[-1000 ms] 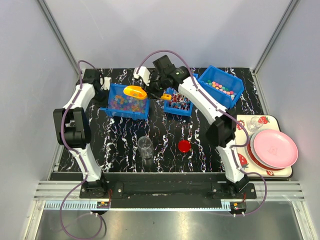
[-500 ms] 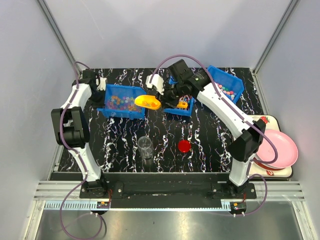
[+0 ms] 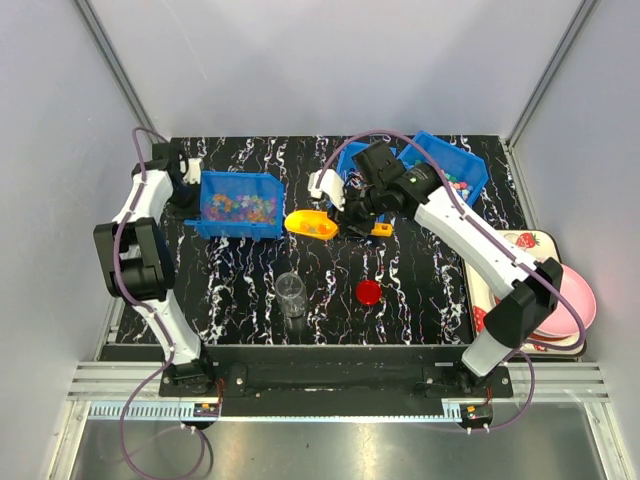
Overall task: Pack the candies
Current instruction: Scoop the fake candies from the storage box.
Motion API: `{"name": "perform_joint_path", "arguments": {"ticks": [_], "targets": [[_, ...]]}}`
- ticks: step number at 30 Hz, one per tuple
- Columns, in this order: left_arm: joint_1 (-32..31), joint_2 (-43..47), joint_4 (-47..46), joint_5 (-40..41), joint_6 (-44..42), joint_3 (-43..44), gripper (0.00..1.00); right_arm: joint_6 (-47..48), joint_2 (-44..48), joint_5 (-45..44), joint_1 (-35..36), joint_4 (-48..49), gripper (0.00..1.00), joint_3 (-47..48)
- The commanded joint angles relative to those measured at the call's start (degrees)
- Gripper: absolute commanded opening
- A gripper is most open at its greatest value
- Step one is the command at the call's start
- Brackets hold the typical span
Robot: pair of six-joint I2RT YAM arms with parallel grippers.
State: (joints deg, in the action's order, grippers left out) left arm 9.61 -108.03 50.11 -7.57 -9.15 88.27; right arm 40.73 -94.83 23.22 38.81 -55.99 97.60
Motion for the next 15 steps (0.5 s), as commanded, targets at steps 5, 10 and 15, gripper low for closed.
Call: {"name": "perform_joint_path", "arguments": {"ticks": [5, 10, 15], "targets": [[0.9, 7.0, -2.8, -5.7, 0.1, -2.4, 0.00, -0.2, 6.1, -3.4, 2.6, 4.0, 0.00, -3.2], [0.9, 8.1, -2.8, -6.0, 0.0, -3.2, 0.00, 0.8, 7.5, -8.8, 6.4, 4.0, 0.00, -6.3], [1.0, 8.7, -3.4, -6.3, 0.3, -3.9, 0.00, 1.8, 7.5, -11.5, 8.6, 1.9, 0.00, -6.5]]}}
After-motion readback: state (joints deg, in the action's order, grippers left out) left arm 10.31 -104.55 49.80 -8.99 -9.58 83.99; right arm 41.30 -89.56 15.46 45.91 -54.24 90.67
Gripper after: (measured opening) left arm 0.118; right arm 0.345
